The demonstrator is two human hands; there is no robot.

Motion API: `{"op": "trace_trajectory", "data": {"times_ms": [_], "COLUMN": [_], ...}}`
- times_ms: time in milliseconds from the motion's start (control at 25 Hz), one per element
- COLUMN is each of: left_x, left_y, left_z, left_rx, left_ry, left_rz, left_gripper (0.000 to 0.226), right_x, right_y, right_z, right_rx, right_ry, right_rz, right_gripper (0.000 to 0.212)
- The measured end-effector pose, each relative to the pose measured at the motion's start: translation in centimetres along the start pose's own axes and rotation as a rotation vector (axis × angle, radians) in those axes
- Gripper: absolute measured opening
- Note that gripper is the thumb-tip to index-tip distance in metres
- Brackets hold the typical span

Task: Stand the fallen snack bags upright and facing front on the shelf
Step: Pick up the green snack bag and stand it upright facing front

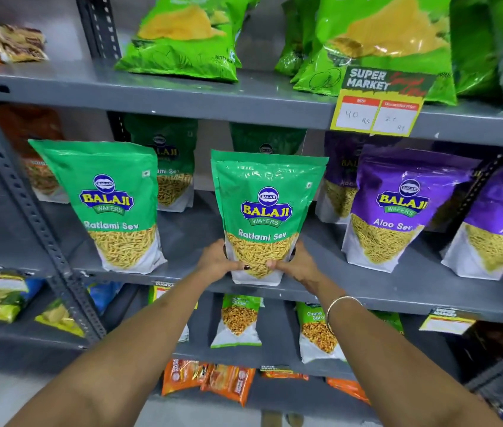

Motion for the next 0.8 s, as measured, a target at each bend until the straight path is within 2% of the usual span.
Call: {"op": "trace_trajectory", "data": {"times_ms": [480, 640, 760, 800], "left_x": [0.7, 0.2, 1.3, 1.8], "left_y": [0.4, 0.3, -0.5, -0.5], "left_z": [-0.6, -0.1, -0.2, -0.2], "left_rx": [0.051, 0.083, 0.004, 0.039], "left_ry": [0.017, 0.047, 0.034, 0.013], "left_rz": [0.066, 0.008, -0.127, -0.222], "left_gripper": [0.063, 0.072, 0.084, 0.083], "right_x": [-0.6, -0.1, -0.1, -0.2], "right_y": [0.3, 0.1, -1.9, -3.0], "right_z": [0.4, 0.4, 0.8, 0.9], "right_rx": [-0.022, 0.024, -0.038, -0.078], "right_ry": [0.021, 0.043, 0.073, 0.077], "right_rz": [0.002, 0.025, 0.096, 0.122], "right_gripper": [0.089, 0.095, 0.094, 0.095]}}
Point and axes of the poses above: each hand's wrist, its own z-axis away from the middle knuckle, its own y-axis out of the palm, x = y × z, the point moved 6 cm from there along -z, towards the middle knuckle, and after that the axes turned 14 degrees about -x, right-handed, at the moved point
